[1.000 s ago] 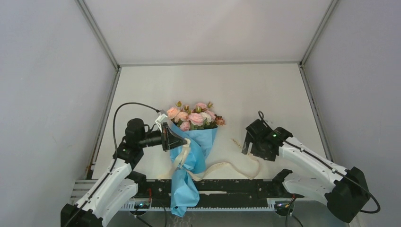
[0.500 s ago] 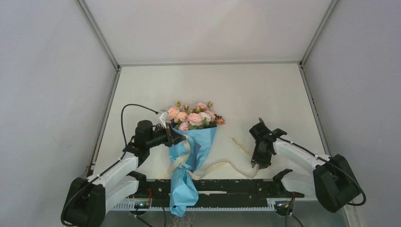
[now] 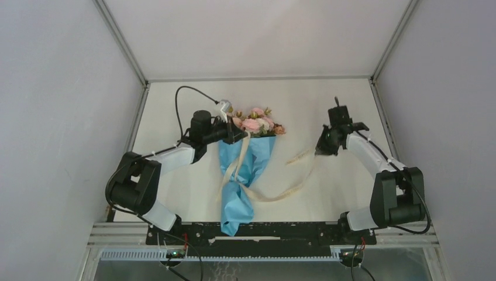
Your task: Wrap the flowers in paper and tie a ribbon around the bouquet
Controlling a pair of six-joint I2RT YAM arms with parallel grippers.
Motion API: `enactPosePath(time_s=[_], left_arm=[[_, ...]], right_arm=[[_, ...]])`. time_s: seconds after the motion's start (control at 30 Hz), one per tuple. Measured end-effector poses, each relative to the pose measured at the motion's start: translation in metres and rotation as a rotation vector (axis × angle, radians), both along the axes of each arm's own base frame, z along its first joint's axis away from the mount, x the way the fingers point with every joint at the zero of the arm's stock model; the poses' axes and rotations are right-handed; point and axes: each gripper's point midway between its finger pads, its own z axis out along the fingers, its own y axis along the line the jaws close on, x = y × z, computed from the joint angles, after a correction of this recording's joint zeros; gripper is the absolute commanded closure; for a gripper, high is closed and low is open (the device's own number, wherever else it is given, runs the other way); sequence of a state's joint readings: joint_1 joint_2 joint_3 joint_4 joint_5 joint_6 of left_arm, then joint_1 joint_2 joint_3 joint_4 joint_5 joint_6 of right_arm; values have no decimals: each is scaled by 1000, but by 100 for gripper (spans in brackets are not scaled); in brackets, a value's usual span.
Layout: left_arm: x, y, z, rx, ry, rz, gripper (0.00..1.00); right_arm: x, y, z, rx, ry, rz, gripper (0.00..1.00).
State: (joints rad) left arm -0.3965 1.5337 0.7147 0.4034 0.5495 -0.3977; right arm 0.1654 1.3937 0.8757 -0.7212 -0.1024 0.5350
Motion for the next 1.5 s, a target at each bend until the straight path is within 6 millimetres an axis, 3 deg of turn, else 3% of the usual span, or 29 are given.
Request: enactPosePath(time_s=[0.07, 0.17, 0.23, 0.33, 0.4, 0.5, 0.6, 0.77, 0.93, 1.0, 1.1, 1.13, 1.17, 1.27, 1.3, 1.4, 1.5], left_arm=[[21, -13, 25, -16, -91, -23, 100], [32, -22, 59, -30, -223, -66, 100], [24, -25, 73, -28, -285, -109, 100], [-6, -24, 85, -21, -349, -184, 100], [-39, -17, 88, -11, -392, -246, 100], [-90, -10, 95, 2, -490, -372, 100], [-124, -9, 100, 3, -574, -479, 100], [-162, 2, 88, 41, -626, -604, 100], [-186, 16, 74, 87, -663, -669, 100], [-192, 20, 73, 96, -677, -679, 100], [-197, 23, 73, 101, -690, -688, 100], [-199, 24, 72, 102, -692, -690, 100], [-200, 25, 71, 102, -690, -692, 100], [-205, 26, 72, 97, -686, -698, 100], [-205, 26, 72, 97, -686, -698, 100], [-205, 26, 73, 87, -668, -690, 100], [-205, 24, 72, 65, -624, -669, 100]], right_arm=[[47, -5, 31, -14, -133, 24, 100], [83, -7, 68, -31, -269, 62, 100], [95, -2, 94, -27, -356, 100, 100], [84, 16, 119, -13, -434, 192, 100], [69, 43, 140, 19, -498, 290, 100], [39, 98, 176, 127, -618, 467, 100], [21, 151, 212, 251, -726, 579, 100], [37, 245, 255, 380, -813, 623, 100], [46, 344, 248, 443, -768, 681, 97], [40, 380, 236, 455, -732, 729, 84], [20, 430, 217, 474, -663, 816, 55], [13, 441, 219, 482, -648, 850, 47], [10, 449, 204, 473, -621, 865, 37], [-8, 454, 183, 446, -540, 935, 7], [-12, 450, 177, 433, -515, 954, 1], [-7, 431, 174, 401, -507, 989, 0], [5, 399, 185, 378, -540, 1002, 0]])
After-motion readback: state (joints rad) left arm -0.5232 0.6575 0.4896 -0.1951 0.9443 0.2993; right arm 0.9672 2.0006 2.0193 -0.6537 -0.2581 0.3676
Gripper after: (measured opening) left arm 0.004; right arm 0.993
